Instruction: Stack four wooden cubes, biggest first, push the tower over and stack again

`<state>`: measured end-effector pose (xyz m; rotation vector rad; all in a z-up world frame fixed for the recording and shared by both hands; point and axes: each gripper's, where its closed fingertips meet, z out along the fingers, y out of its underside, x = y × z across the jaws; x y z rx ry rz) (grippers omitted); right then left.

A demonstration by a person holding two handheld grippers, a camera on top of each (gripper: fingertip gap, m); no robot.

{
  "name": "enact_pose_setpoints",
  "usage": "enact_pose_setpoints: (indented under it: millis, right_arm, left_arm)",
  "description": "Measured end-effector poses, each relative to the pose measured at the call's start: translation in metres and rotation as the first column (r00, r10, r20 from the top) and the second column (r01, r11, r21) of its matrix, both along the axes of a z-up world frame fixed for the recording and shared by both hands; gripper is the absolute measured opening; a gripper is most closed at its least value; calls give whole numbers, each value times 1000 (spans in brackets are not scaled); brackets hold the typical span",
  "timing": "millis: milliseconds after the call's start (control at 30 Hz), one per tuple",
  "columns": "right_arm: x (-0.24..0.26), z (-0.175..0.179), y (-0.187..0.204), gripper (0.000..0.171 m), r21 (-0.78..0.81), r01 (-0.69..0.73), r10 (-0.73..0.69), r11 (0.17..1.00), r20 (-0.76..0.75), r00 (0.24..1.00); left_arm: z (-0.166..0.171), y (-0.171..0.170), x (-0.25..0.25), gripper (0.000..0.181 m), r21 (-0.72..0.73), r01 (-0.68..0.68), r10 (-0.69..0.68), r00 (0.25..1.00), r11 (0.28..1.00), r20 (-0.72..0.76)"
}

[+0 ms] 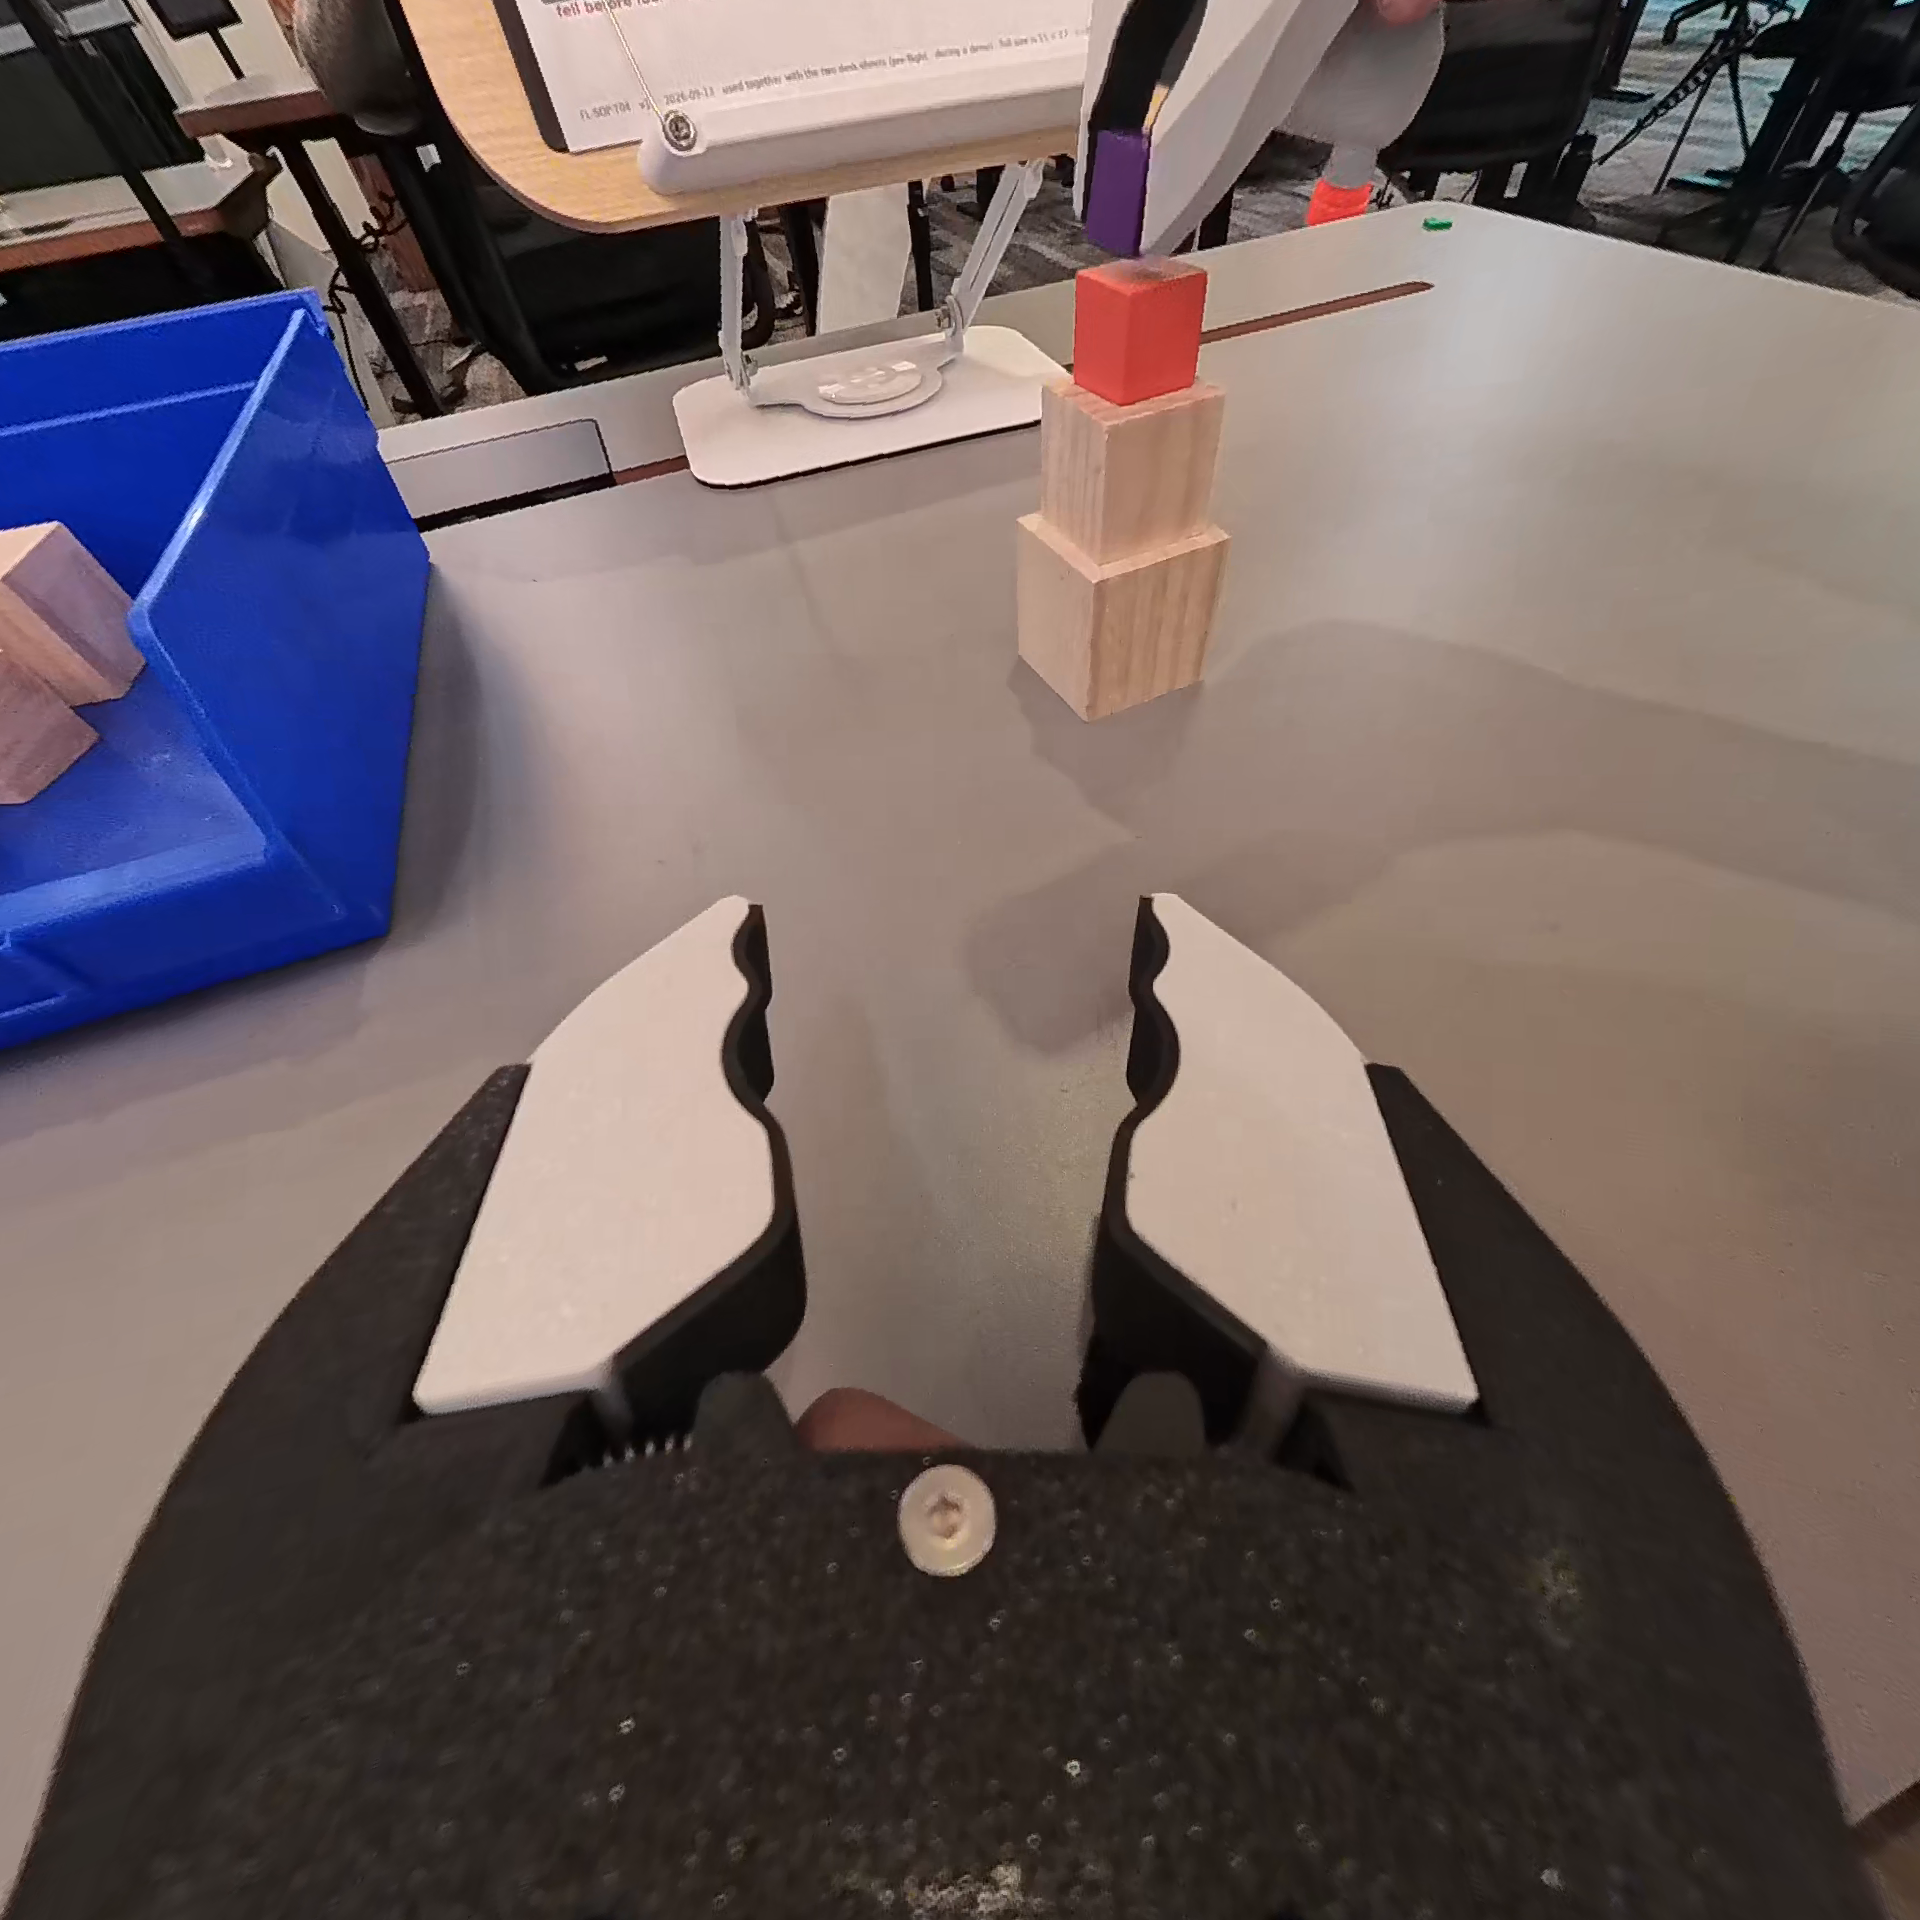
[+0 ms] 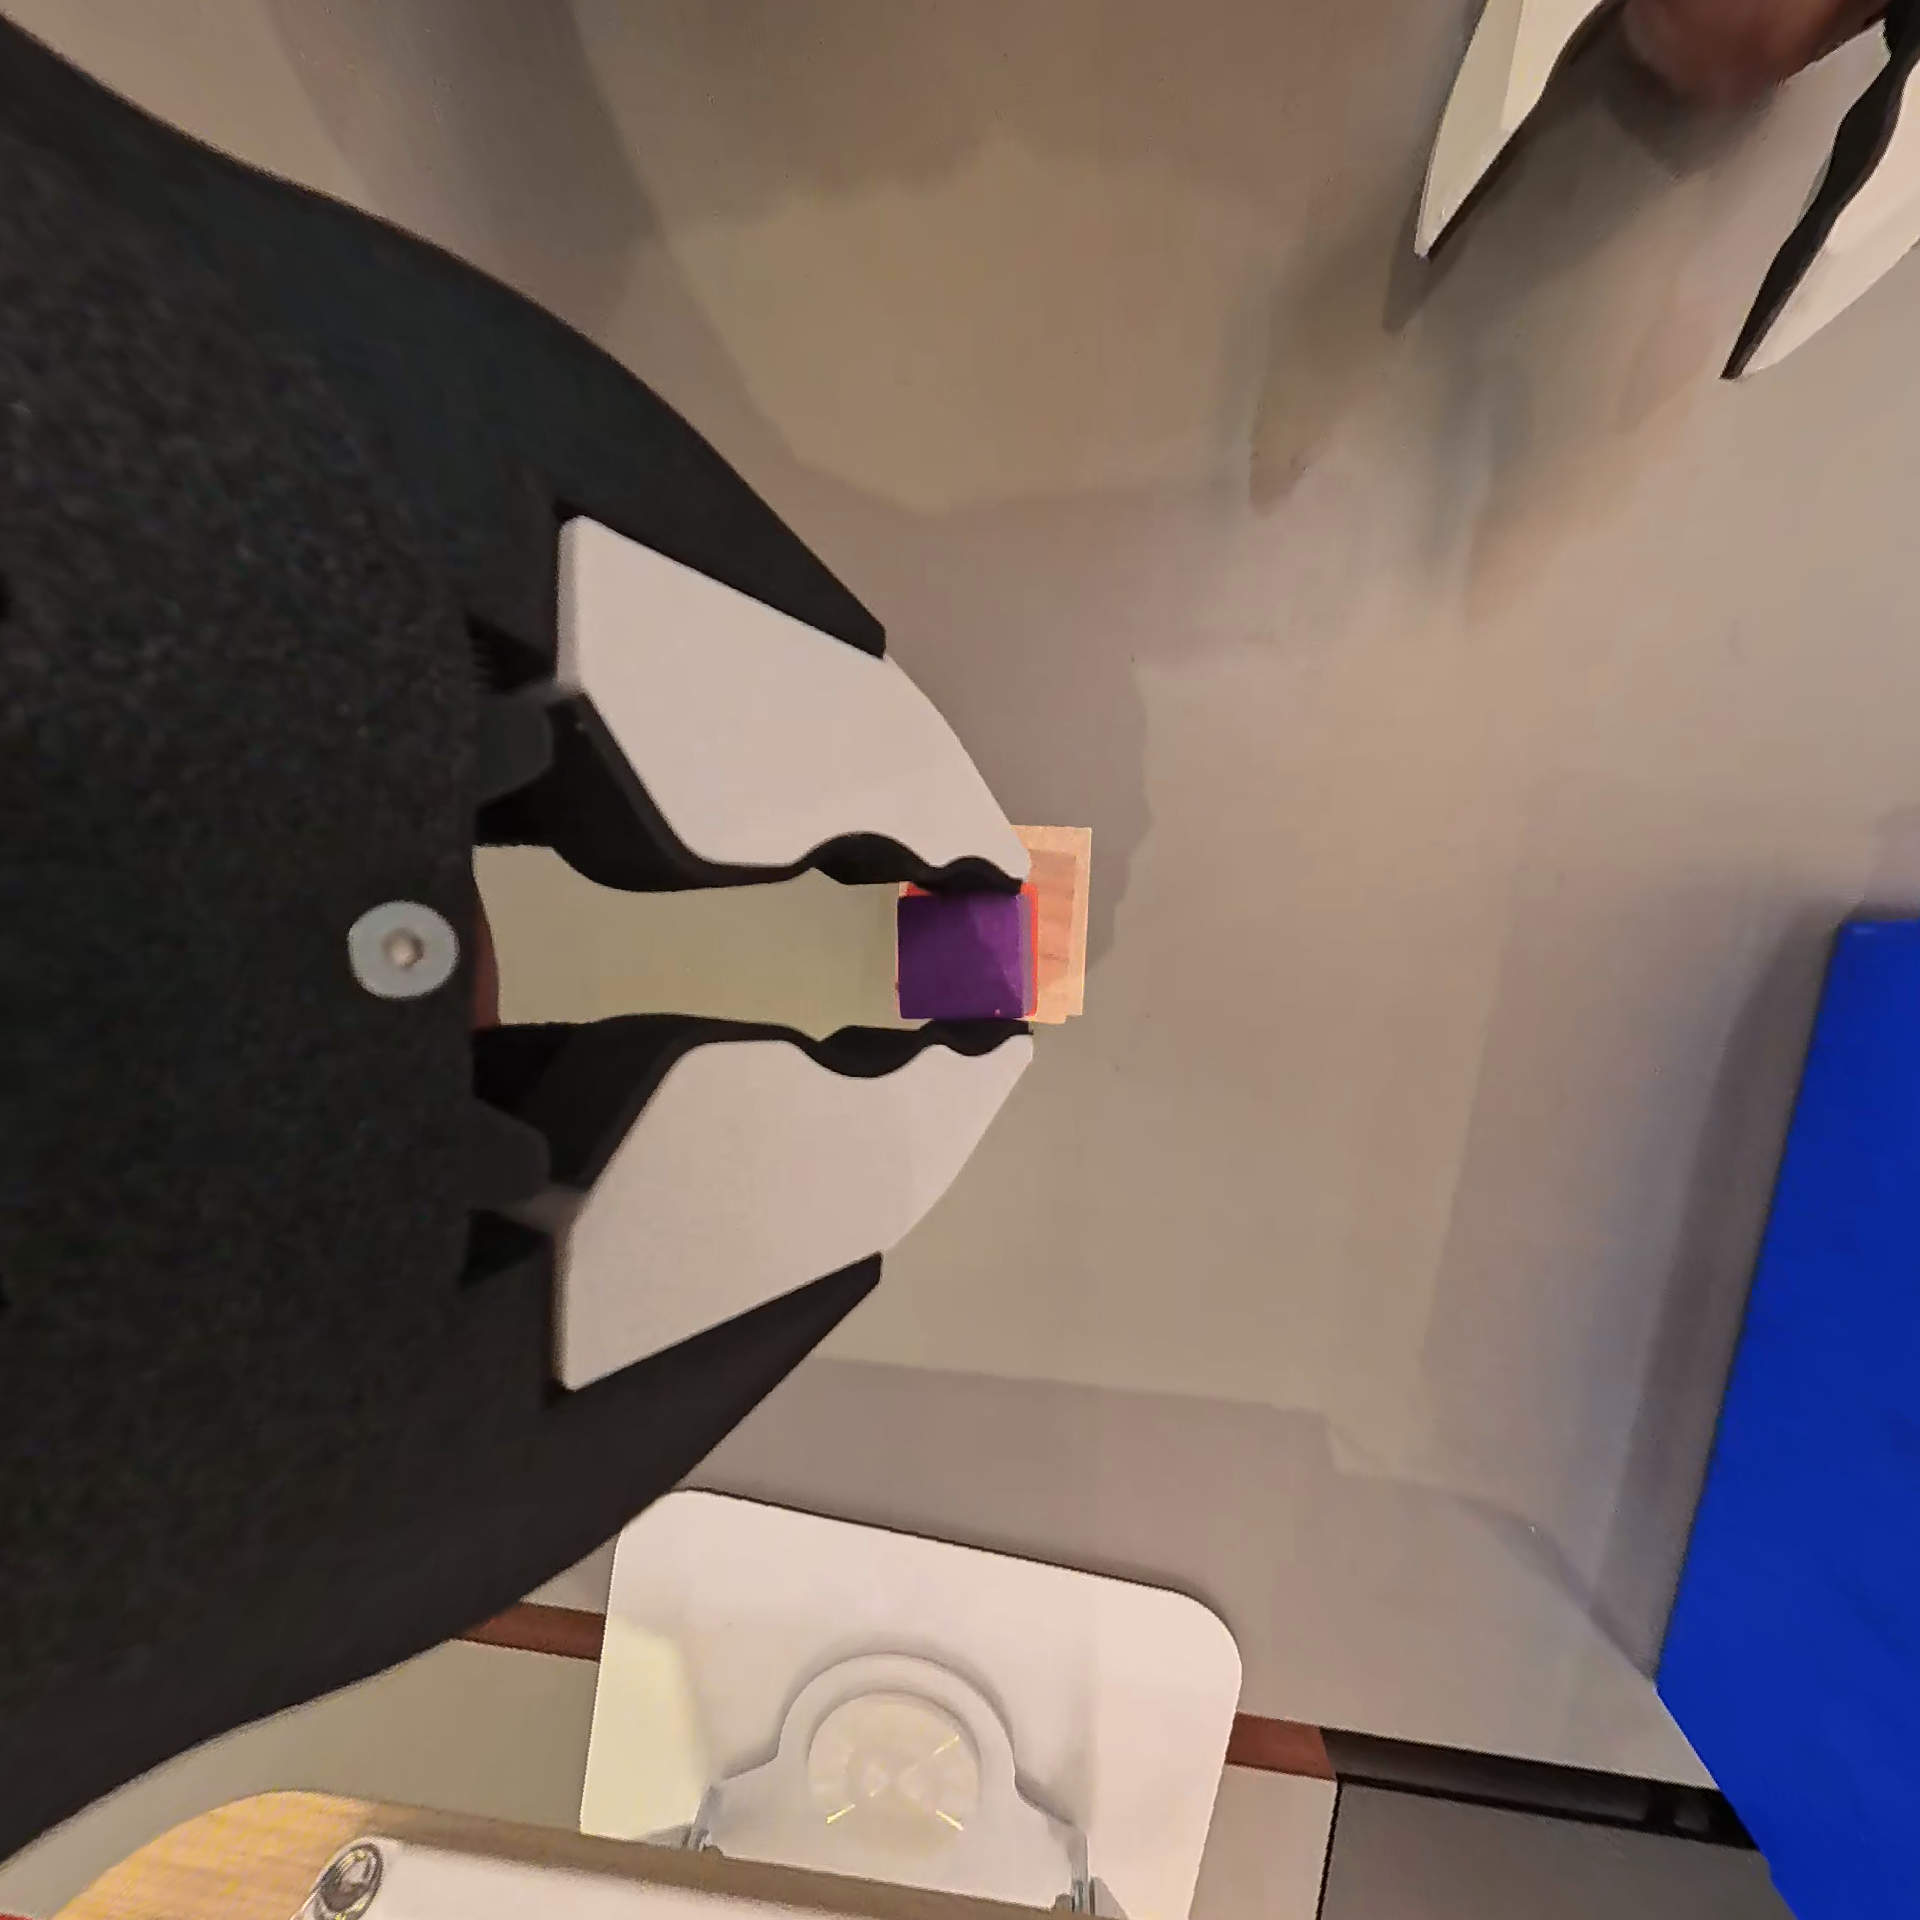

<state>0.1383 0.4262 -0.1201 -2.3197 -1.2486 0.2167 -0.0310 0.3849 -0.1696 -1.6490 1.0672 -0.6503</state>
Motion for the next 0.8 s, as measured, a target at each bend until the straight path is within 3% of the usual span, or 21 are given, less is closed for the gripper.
enact_pose_setpoints:
  millis: [167, 333, 500, 633, 800]
  right_arm:
    - [0, -4, -1, 23, -22, -9, 9, 1000, 0, 1000]
    - [-1, 3, -1, 36, -10, 8, -8, 1000, -46, 999]
    - [4, 40, 0, 36, 135, 73, -57, 988, -116, 992]
    - [11, 79, -19, 34, 372, 268, -191, 889, -230, 954]
    - [17, 42, -91, 35, 480, 509, -433, 715, -267, 861]
  left_arm:
    - [0, 0, 0, 66, -6, -1, 1, 1000, 1000, 1]
    - [0, 0, 0, 66, -1, -2, 2, 1000, 1000, 2]
    - [0, 0, 0, 66, 5, -2, 2, 1000, 1000, 0]
    - [1, 0, -1, 66, 0, -3, 3, 1000, 1000, 5]
    - [1, 4, 0, 65, -45, 7, -7, 1000, 999, 10]
